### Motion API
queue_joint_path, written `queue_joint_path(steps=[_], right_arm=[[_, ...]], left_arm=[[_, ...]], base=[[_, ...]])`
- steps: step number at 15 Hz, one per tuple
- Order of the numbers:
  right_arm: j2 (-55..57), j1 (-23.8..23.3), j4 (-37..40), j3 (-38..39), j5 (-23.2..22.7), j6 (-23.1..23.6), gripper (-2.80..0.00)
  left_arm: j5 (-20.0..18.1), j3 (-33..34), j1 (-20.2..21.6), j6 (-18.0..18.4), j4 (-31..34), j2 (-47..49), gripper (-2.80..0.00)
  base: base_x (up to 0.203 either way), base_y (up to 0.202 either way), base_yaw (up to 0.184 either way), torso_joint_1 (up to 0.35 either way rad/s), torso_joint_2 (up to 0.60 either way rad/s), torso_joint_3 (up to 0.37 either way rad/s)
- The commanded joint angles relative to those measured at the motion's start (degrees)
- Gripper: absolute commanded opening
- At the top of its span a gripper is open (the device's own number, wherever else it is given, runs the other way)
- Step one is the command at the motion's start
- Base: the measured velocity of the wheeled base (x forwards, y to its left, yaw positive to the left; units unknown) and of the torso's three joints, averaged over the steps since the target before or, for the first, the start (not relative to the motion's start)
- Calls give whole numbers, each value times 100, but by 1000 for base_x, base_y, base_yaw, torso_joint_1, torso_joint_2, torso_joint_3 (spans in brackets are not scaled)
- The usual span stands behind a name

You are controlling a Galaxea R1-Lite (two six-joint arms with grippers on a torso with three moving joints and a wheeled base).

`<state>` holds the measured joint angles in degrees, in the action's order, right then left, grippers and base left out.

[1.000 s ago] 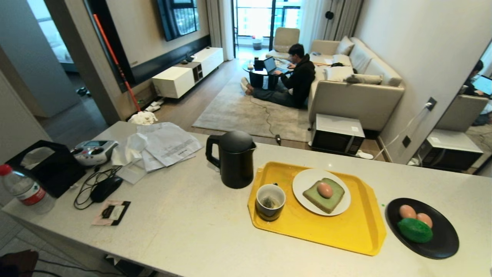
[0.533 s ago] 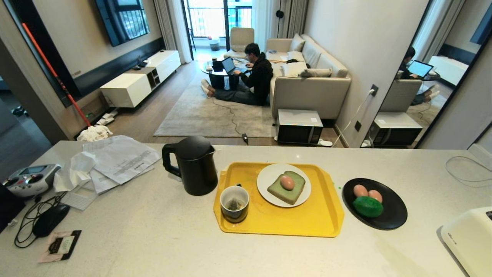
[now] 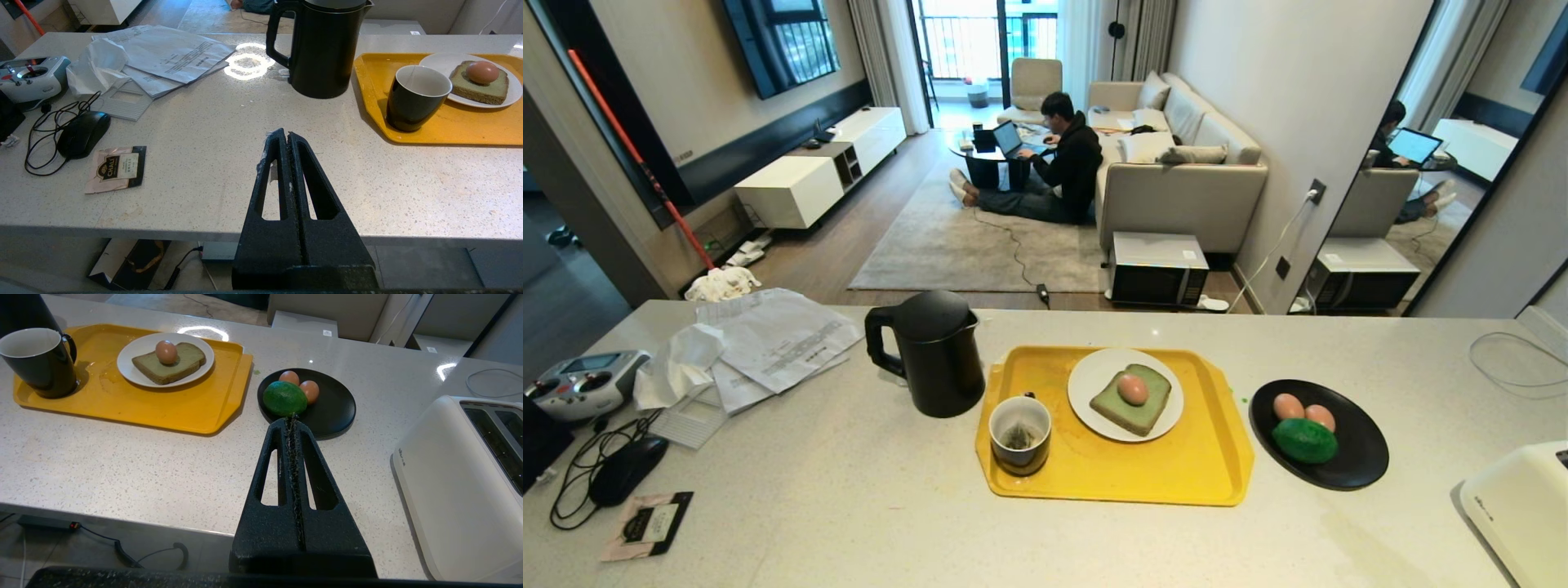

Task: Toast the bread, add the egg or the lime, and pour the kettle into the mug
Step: Pick up the kettle

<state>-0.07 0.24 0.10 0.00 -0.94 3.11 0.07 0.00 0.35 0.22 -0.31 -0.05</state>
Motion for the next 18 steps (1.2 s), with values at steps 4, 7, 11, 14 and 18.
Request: queue_joint_path(steps=[4, 7, 11, 14, 18], right_arm=[[7, 2, -1, 9, -2, 14, -280], [7, 2, -1, 9, -2, 14, -280], [7, 2, -1, 9, -2, 31, -280], [7, 2, -1, 9, 6, 11, -280], [7, 2, -1, 9, 6, 5, -280]], left_arm=[[1, 4, 0, -4, -5, -4, -280], [1, 0, 9, -4, -5, -4, -280], [1, 3, 0, -4, -5, -4, -280], [1, 0, 9, -4, -5, -4, -280], [1, 0, 0, -4, -5, -4, -280]], base=[[0, 0, 0, 0, 0, 0], [0, 0, 0, 0, 0, 0], [0, 0, 0, 0, 0, 0], [0, 0, 0, 0, 0, 0], [0, 0, 0, 0, 0, 0]])
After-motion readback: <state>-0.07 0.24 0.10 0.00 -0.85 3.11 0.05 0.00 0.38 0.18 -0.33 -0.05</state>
